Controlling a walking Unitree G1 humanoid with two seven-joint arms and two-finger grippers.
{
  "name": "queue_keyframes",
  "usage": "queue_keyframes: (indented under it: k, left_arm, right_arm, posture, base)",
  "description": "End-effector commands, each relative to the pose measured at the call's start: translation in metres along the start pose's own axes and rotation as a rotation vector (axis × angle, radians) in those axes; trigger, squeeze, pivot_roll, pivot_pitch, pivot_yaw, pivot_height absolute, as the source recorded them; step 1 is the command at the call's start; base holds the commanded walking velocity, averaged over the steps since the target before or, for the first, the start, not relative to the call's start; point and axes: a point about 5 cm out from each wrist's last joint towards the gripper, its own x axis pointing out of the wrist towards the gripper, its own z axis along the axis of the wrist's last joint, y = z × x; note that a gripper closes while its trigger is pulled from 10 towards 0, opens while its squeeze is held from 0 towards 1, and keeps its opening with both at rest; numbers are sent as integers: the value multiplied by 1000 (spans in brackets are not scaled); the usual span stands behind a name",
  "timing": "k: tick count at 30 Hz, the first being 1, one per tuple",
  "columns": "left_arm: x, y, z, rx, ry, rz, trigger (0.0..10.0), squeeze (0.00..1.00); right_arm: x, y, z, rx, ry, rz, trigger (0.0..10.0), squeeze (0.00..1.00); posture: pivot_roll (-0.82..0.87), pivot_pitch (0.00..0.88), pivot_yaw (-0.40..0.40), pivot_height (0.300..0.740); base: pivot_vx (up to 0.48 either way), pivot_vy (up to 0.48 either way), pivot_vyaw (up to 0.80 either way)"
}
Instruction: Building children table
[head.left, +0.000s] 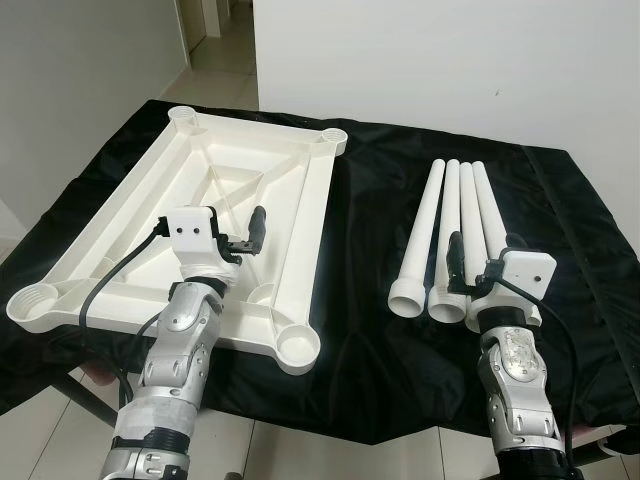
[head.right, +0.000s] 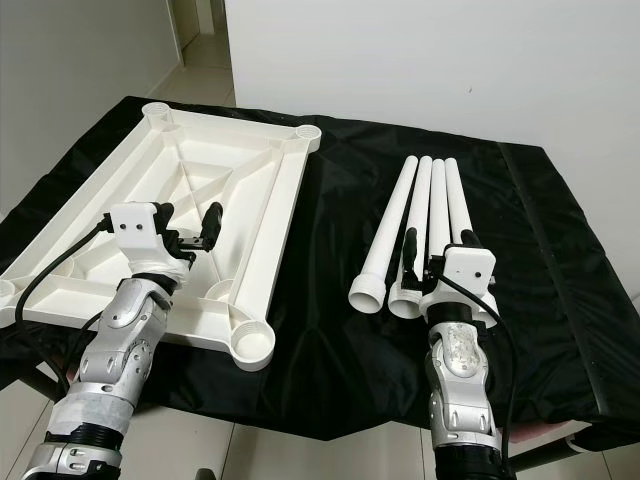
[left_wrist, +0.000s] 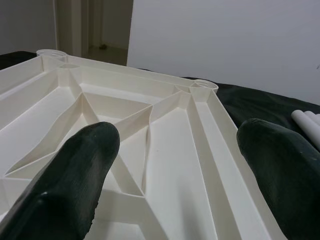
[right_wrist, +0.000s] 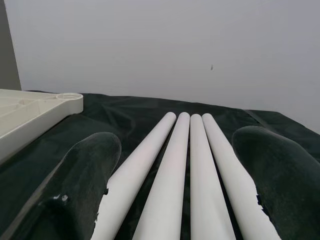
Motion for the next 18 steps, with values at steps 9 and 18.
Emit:
queue_keyframes:
  k: [9,18]
  left_arm:
    - [0,-2,0,4,4,-33,10000,0]
    - [-2,1,1,-2,-3,-18,10000,0]
  right_arm:
    - [-1,1,-1,-9,14,10,10000,0]
    - [-1,1,-1,-18,26,16,10000,0]
  posture:
    - [24,66,0,740]
    - [26,75,-10,740]
  base:
    - [0,0,-171]
    - [0,0,-755]
